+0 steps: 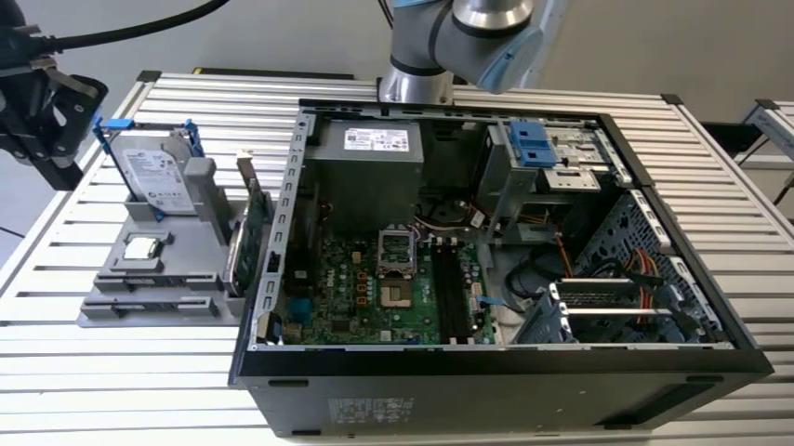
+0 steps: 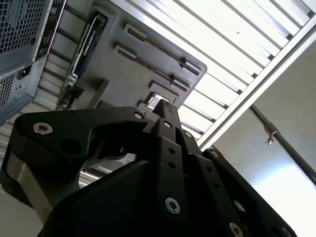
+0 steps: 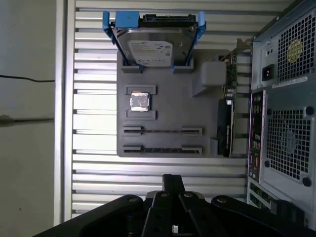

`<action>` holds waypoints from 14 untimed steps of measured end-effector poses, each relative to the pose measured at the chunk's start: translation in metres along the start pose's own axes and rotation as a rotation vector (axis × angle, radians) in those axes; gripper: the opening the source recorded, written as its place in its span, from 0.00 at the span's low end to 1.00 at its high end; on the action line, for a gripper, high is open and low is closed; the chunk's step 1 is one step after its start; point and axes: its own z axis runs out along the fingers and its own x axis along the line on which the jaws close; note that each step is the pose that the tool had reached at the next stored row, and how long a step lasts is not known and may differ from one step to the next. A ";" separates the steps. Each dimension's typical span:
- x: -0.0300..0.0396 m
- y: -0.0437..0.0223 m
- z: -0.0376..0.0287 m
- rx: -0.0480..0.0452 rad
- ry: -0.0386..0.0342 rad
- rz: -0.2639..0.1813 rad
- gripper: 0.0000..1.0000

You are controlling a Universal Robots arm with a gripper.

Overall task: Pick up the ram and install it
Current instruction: 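Pick up the ram and move it above insertion slot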

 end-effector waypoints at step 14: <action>-0.0005 0.0000 0.0000 0.0000 0.0001 -0.005 0.00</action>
